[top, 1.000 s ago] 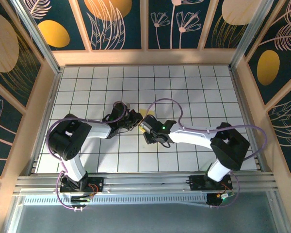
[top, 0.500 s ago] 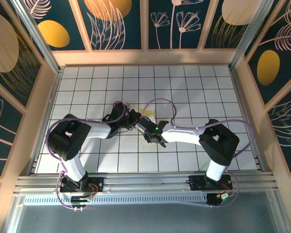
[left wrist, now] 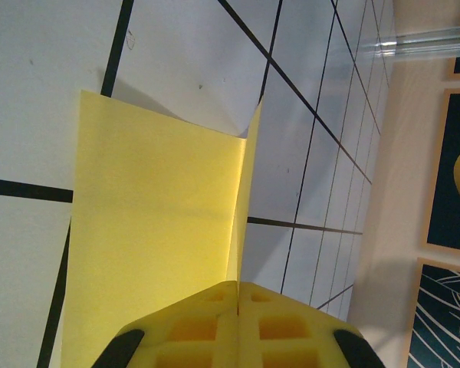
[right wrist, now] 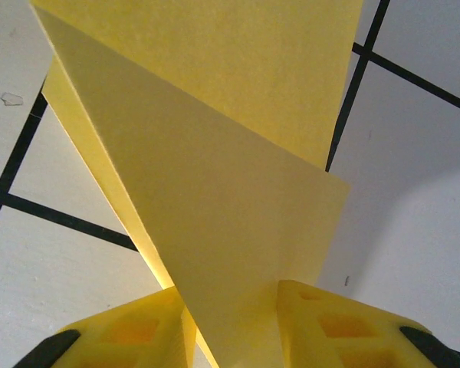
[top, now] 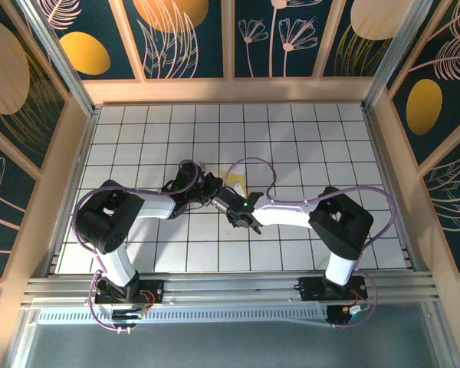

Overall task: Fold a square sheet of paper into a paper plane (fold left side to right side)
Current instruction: Fourth fold the wing at the center of the table.

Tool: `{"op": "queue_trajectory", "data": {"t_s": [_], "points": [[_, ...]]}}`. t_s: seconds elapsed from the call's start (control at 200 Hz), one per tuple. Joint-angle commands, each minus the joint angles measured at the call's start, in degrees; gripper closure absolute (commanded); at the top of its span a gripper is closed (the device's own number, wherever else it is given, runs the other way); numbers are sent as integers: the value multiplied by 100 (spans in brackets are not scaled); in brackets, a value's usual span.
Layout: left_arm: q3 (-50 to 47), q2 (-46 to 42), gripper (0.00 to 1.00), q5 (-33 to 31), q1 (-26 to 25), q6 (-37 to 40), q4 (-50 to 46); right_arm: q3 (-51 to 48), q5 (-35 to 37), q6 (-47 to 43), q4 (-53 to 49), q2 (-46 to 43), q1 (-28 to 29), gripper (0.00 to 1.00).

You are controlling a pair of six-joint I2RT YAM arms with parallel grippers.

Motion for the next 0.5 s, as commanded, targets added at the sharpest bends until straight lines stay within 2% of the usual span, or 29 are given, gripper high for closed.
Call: {"op": "queue_trajectory", "data": {"t_s": [0.0,0.29,0.495], "points": [[139,-11,100,9,-25,-125,-21,17,229,28,33,33,57,70],[154,-9,95,-22,-28,-79,-89,-52,269,64,24,30,72,81],[226,-208,75,147,104,349,-417,-52,231,55,-2,12,57,99]]}}
